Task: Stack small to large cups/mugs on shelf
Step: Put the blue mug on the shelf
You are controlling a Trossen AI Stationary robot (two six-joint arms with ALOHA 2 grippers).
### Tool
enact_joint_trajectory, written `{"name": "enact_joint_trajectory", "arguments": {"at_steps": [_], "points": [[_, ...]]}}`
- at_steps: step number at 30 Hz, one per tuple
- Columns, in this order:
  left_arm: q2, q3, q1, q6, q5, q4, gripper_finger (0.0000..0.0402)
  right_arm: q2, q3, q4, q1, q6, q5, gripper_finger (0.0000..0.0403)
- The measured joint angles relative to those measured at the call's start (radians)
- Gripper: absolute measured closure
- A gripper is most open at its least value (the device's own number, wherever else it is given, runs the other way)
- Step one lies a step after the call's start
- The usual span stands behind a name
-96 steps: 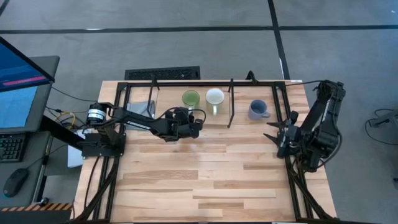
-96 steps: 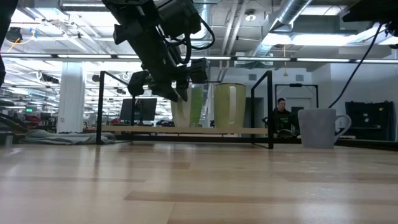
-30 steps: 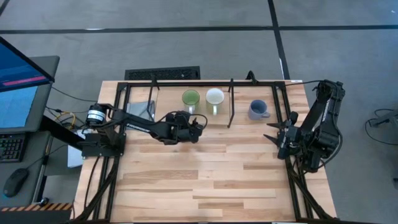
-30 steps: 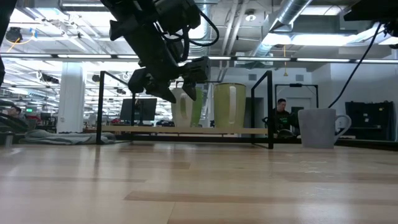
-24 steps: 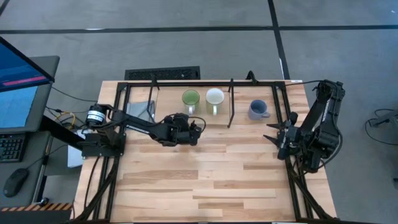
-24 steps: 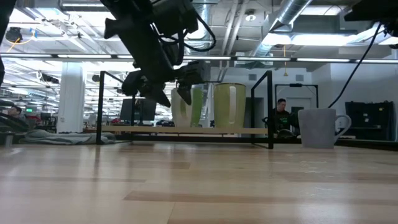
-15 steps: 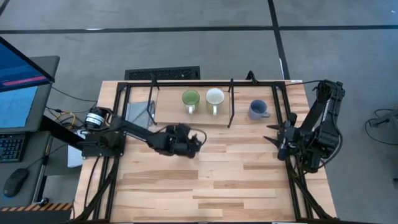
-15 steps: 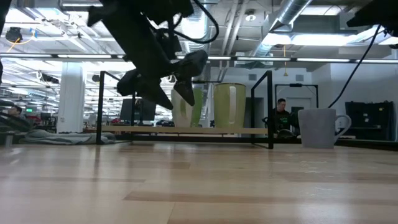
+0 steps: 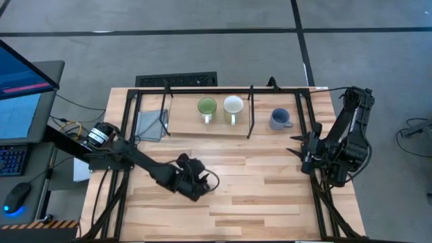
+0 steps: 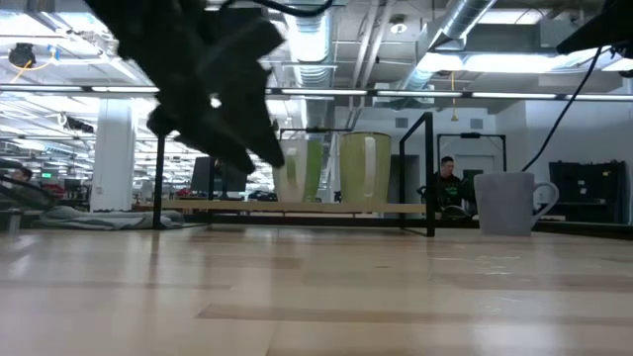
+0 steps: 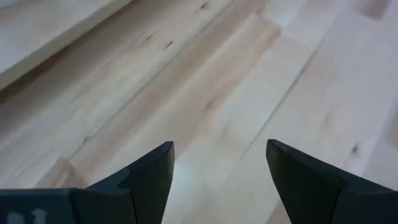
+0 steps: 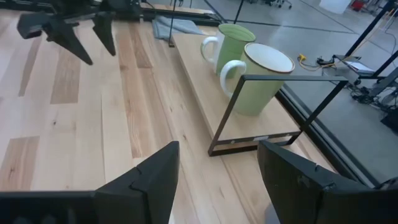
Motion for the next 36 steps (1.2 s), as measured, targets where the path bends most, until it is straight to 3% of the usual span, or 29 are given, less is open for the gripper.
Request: {"name": "enact_joint_trajectory", "arguments": {"at_steps": [6, 17, 22, 27, 32, 36], "points": [[-0.001, 0.000, -0.077, 0.069, -0.055, -0.076, 0.0154, 0.000, 0.000, 0.000, -0.003, 0.008, 0.000, 0.0163], [-0.001, 0.000, -0.096, 0.444, -0.011, -0.079, 0.0154, 0.000, 0.000, 0.079, -0.052, 0.007, 0.009, 0.0163], [-0.011, -0.002, -0.080, 0.442, -0.007, -0.099, 0.0154, -0.001, 0.000, 0.065, -0.079, -0.096, 0.011, 0.0163], [-0.031, -0.006, -0.078, 0.426, -0.007, -0.154, 0.0154, 0.000, 0.000, 0.068, -0.106, -0.067, -0.004, 0.0163], [-0.141, -0.139, -0.080, 0.405, -0.031, -0.109, 0.0154, 0.000, 0.000, 0.068, -0.134, -0.078, -0.004, 0.0163], [-0.267, -0.360, -0.076, 0.495, -0.035, 0.172, 0.0154, 0.000, 0.000, 0.067, -0.164, -0.079, -0.004, 0.0163]]}}
